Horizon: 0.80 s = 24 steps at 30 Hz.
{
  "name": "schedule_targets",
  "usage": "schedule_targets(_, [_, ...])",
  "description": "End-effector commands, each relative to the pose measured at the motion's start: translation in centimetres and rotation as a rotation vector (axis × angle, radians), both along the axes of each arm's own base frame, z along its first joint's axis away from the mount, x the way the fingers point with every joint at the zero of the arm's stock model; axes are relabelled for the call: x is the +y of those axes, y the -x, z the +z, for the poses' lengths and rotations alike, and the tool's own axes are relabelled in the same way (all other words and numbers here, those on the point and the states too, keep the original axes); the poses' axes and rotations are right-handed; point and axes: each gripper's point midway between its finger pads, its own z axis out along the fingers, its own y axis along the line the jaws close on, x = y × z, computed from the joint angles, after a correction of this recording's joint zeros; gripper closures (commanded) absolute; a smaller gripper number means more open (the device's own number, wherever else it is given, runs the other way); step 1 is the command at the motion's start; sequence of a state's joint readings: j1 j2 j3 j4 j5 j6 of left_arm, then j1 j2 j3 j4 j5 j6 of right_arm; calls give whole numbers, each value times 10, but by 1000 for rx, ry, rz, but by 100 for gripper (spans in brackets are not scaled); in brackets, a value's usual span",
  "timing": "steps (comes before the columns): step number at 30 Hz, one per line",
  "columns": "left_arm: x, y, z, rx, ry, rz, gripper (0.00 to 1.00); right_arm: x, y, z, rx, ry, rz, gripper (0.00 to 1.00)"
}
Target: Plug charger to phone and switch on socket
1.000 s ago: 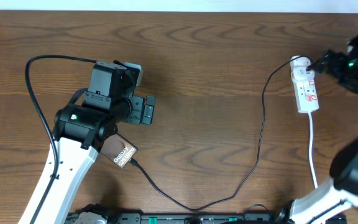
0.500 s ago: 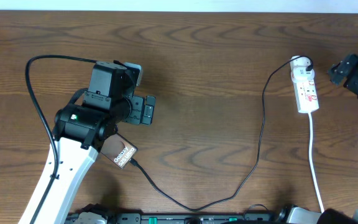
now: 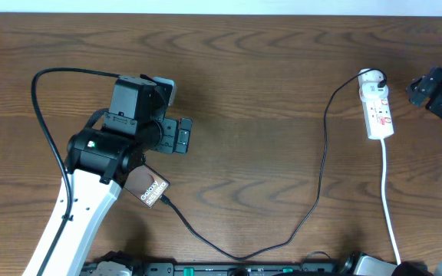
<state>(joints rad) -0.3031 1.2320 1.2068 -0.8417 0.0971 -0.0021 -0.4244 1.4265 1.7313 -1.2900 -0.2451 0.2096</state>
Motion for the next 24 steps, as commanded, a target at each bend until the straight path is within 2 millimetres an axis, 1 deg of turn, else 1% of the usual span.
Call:
schedule_targets(1, [2,-2,12,-36,-11,2,1,-1,1,3,-6,1,-15,1])
schedule_targets(9, [2,-2,11,-34,-12,0,1,-1,1,3,-6,1,-15,1])
schedule_targets(14, [8,8,11,-47,-17,10,1,-1,1,3,-6,1,-15,1])
schedule_targets(16, [8,9,14,-104,0,12,1,-1,1,3,-6,1,-15,1])
schedule_targets(20, [8,9,24,-288,60,14,1,-1,1,3,-7,1,-15,1])
schedule_targets(22, [9,12,28,-378,89,16,1,-1,1,3,-6,1,-15,1])
schedule_targets(24, [12,19,35,-508,131,18,1,-1,1,3,-6,1,-15,1])
